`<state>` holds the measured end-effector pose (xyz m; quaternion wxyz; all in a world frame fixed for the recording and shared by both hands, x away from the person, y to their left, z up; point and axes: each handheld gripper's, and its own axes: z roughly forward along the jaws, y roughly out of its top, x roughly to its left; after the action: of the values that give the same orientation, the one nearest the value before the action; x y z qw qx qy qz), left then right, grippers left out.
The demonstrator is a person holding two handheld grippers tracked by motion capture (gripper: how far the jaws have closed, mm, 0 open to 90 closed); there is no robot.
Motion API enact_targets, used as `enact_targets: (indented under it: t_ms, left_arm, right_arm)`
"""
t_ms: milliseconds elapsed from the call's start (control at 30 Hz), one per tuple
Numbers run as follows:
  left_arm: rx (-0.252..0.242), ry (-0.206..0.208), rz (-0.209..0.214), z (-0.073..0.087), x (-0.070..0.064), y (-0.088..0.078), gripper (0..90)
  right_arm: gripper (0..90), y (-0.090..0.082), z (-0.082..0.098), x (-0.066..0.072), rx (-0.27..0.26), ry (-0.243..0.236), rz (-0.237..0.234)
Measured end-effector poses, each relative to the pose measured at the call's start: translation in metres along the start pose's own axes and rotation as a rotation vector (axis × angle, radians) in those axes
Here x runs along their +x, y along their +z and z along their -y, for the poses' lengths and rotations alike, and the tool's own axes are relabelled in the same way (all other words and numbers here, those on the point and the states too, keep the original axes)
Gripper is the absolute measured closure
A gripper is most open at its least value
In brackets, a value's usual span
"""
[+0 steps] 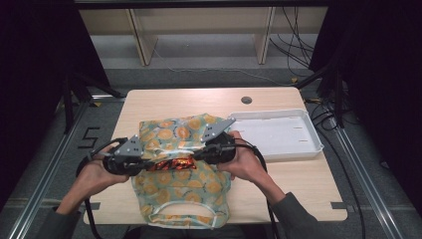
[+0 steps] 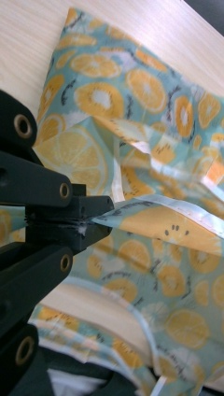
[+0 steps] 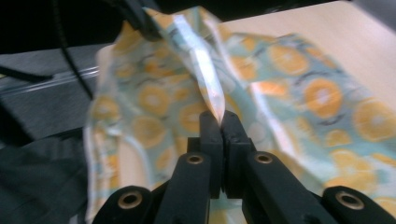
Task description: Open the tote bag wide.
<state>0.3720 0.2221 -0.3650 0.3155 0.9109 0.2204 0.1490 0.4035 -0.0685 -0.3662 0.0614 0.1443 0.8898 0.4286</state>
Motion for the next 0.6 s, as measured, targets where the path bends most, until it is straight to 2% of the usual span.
enact_targets:
  t_ms: [67,133,167,233,267,300,333,367,400,433,500,567,600]
  left_arm:
    - [-0.001,-0.037,-0.008,-0.002,0.014,0.007,87.9]
    - [-0.001,-0.053,-0.014,-0.004,0.026,0.016,87.8]
    - [0.011,-0.064,-0.015,-0.005,0.031,0.022,88.0]
    - [0.024,-0.073,-0.015,-0.007,0.041,0.033,88.3]
    - [0.034,-0.069,-0.017,-0.007,0.045,0.038,88.3]
    - [0.048,-0.081,-0.026,-0.007,0.048,0.044,88.3]
    - [0.063,-0.082,-0.031,-0.007,0.053,0.049,88.3]
    - [0.062,-0.108,-0.034,-0.006,0.057,0.054,88.3]
    - [0.072,-0.105,-0.039,-0.005,0.061,0.059,88.4]
    - [0.08,-0.127,-0.043,-0.003,0.063,0.064,88.6]
    - [0.105,-0.142,-0.038,0.0,0.069,0.074,88.7]
    - [0.116,-0.169,-0.036,0.004,0.074,0.082,88.8]
    - [0.129,-0.17,-0.029,0.005,0.077,0.085,89.0]
  right_arm:
    - [90.0,0.003,-0.002,-0.012,0.007,0.02,0.03]
    - [89.9,0.008,-0.002,-0.024,0.008,0.025,0.063]
    - [89.9,0.011,-0.002,-0.028,0.006,0.05,0.08]
    - [89.8,0.019,-0.002,-0.037,0.031,0.04,0.126]
    - [89.8,0.025,-0.002,-0.041,0.043,0.041,0.152]
    - [89.8,0.029,-0.001,-0.045,0.053,0.052,0.169]
    - [89.7,0.035,0.0,-0.05,0.056,0.031,0.188]
    - [89.5,0.04,0.002,-0.053,0.076,0.047,0.206]
    - [88.7,0.046,0.004,-0.057,0.087,0.05,0.21]
    - [86.6,0.05,0.006,-0.06,0.099,0.062,0.211]
    - [81.6,0.058,0.011,-0.062,0.121,0.08,0.227]
    - [77.9,0.059,0.014,-0.061,0.136,0.062,0.233]
    - [75.3,0.056,0.014,-0.059,0.147,0.056,0.243]
